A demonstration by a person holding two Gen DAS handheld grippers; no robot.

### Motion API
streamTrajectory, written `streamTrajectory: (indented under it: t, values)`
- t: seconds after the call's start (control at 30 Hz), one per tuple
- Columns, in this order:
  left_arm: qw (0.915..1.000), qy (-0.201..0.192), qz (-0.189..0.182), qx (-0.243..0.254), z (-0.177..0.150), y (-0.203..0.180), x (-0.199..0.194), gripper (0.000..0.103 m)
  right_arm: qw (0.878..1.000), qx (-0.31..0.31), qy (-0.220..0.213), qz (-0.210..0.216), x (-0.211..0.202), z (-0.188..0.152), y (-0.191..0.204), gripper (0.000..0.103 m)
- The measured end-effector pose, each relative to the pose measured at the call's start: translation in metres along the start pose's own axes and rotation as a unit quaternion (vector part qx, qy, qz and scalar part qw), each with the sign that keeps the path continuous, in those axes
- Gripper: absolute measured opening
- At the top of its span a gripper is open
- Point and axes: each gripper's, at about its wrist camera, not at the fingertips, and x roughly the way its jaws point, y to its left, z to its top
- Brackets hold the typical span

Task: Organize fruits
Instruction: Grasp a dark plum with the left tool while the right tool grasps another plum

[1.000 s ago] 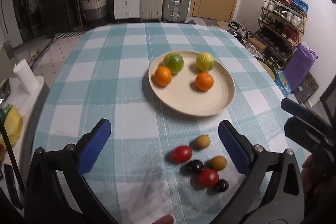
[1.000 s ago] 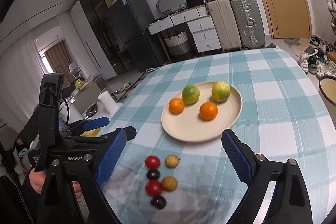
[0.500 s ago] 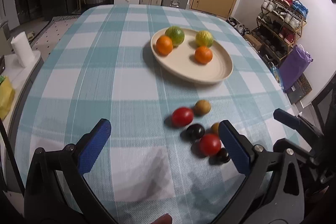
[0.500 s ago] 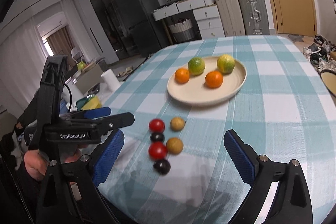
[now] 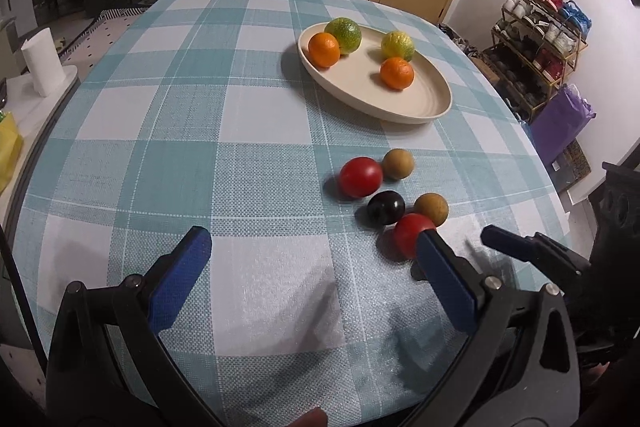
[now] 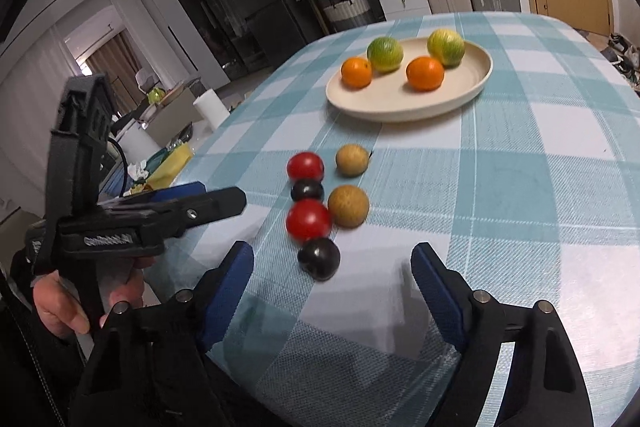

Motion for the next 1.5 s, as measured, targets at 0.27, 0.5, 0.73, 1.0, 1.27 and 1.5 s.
streamTrajectory:
  t: [0.27, 0.5, 0.73, 1.0, 1.27, 1.5]
  values:
    - [0.9999, 0.007, -0.008, 0.001, -0.001, -0.002, 0.002, 0.102, 1.000, -0.021, 0.017, -0.001, 0.015, -0.003, 0.009, 0.057]
    - [0.9999, 0.014, -0.004, -0.001, 0.001, 0.000, 0.007, 0.102, 0.998, -0.052, 0.022, -0.023, 0.025, -0.004, 0.018, 0.026]
    - [0.9992, 0.028, -0.026, -0.013, 0.006, 0.001, 0.015, 0.102, 0.999, -0.042, 0.013, -0.009, 0.021, -0.007, 0.010, 0.025]
    - [0.9975, 0.048, -0.049, -0.014, 0.022, -0.014, 0.028, 0.101, 1.000, -0.030, -0.006, 0.008, 0.007, -0.006, 0.000, 0.025]
    - [0.9947, 0.085, -0.054, -0.020, 0.031, -0.027, 0.042, 0.101, 0.999, -0.037, -0.016, 0.027, 0.000, -0.004, -0.003, 0.025]
    - [0.9912, 0.125, -0.016, -0.040, 0.039, -0.027, 0.055, 0.094, 0.998, -0.025, -0.018, 0.053, -0.001, -0.002, -0.017, 0.025]
